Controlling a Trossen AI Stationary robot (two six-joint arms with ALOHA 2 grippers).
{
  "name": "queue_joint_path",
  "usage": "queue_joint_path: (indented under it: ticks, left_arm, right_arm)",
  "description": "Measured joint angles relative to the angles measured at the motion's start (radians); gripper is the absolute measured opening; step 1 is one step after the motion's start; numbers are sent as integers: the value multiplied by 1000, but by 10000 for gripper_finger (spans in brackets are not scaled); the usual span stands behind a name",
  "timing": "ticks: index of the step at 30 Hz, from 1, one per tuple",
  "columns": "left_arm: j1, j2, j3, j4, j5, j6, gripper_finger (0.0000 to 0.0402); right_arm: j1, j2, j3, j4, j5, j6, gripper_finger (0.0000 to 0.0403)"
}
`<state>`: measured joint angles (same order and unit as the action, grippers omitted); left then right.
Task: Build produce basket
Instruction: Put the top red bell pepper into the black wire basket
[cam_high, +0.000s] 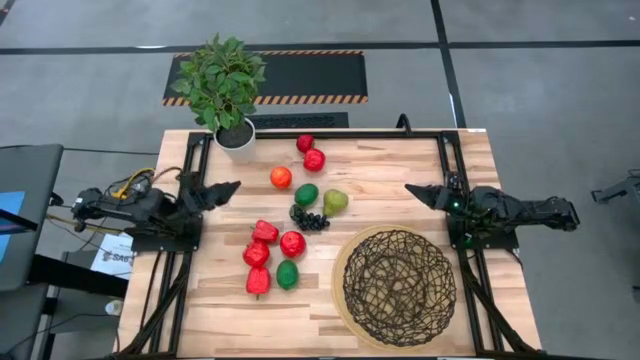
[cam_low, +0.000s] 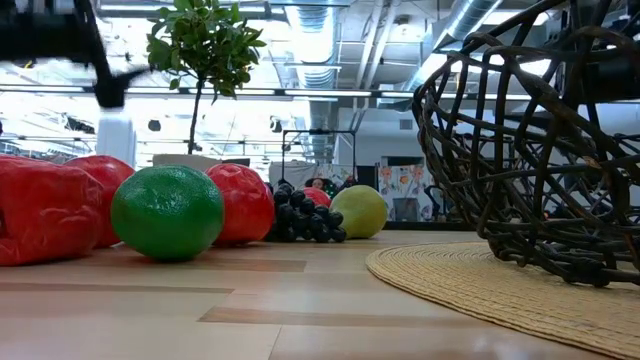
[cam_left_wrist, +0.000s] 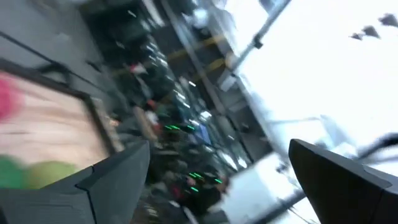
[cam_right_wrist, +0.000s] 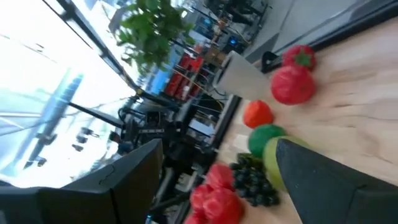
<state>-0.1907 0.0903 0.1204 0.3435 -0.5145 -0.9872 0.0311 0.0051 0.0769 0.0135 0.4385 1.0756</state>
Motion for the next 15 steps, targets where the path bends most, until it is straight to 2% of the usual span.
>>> queue_joint_path:
  ticks: [2, 4, 7, 11, 15]
  left_arm:
    - [0, 67, 99, -60, 40, -2, 371]
    - [0, 165, 213, -185, 84, 16, 371]
    - [0, 337, 433, -469, 179, 53, 371]
    - [0, 583, 735, -903, 303, 111, 371]
    - [0, 826, 995, -1189, 406, 281, 371]
  right_arm:
    - [0, 0, 0, 28, -26, -6, 333]
    - [0, 0, 1, 38, -60, -7, 333]
    - [0, 0, 1, 35, -98, -11, 333]
    - [0, 0, 1, 11, -100, -13, 333]
    - [0, 0, 1, 1, -100, -14, 333]
